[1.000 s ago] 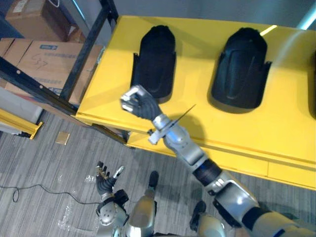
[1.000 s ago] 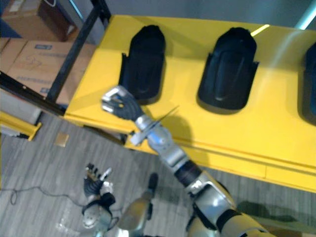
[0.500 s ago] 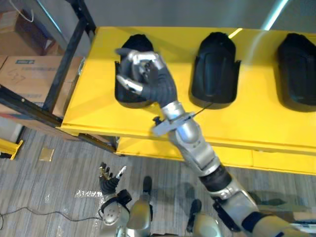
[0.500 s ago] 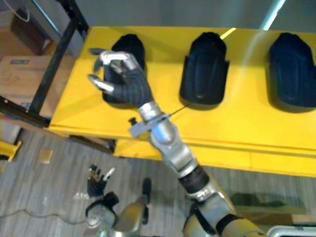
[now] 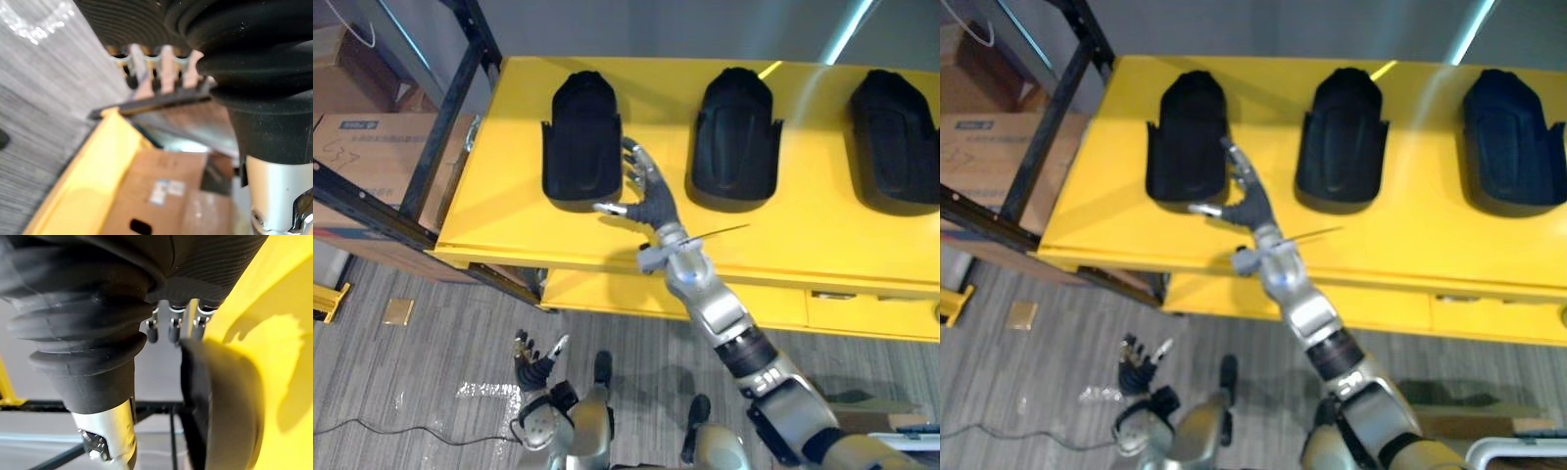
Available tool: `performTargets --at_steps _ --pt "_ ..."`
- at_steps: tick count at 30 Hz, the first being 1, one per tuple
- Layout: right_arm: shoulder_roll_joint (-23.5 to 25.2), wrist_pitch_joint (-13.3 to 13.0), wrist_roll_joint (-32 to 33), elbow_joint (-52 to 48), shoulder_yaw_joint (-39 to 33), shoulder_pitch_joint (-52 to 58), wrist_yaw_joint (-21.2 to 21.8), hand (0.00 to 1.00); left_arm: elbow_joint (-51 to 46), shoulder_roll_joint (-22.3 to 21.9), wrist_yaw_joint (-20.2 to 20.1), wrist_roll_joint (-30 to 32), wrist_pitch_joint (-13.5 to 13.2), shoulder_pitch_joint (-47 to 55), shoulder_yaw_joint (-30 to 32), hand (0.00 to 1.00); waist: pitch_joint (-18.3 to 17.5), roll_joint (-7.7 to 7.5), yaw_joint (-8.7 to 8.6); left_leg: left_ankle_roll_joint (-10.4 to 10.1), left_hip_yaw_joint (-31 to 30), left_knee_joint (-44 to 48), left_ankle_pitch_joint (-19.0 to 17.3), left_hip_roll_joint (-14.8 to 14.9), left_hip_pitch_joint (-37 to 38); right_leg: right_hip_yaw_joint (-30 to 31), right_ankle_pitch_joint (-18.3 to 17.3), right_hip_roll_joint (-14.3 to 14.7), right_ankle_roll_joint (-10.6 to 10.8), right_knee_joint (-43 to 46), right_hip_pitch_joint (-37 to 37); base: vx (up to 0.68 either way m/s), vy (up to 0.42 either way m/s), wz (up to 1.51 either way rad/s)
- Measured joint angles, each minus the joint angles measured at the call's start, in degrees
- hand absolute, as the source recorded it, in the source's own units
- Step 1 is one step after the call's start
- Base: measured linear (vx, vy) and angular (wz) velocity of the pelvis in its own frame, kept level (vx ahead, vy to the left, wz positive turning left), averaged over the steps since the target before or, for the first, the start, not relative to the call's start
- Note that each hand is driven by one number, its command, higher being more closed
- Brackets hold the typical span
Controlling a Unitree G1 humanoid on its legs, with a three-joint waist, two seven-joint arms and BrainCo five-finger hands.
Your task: Walk over and take plastic housings, then place them on the shelf
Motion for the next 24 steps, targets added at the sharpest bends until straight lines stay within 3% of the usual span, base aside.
performTargets --at_steps 10,16,24 --pt "-0.85 -0.14 -0.92 1.67 -1.69 0.02 -0.33 0.0 0.02 0.44 -1.66 -0.08 -0.03 0.01 -0.15 0.0 -0.02 -0.03 0.06 -0.02 -0.13 0.2 0.01 0.06 -0.22 0.01 -0.23 -0.05 -0.29 0.61 -0.34 0.0 -0.002 0.0" --pt "-1.67 -0.19 1.81 2.88 -0.57 0.04 6.99 0.0 0.02 0.45 -2.42 -0.16 -0.01 0.01 -0.15 0.0 -0.05 -0.06 0.06 -0.11 -0.12 0.12 0.07 0.21 -0.39 0.13 -0.46 -0.04 -0.45 1.66 -0.99 0.0 0.0 0.0" --pt "-1.73 -0.81 5.81 3.23 4.7 0.06 13.08 0.0 0.02 0.51 -2.45 -0.48 0.03 0.05 -0.07 0.0 -0.29 -0.51 0.14 -0.29 -0.12 -0.01 -0.08 0.19 -0.56 0.12 -0.52 -0.09 -0.42 1.98 -1.32 0.0 0.0 0.0"
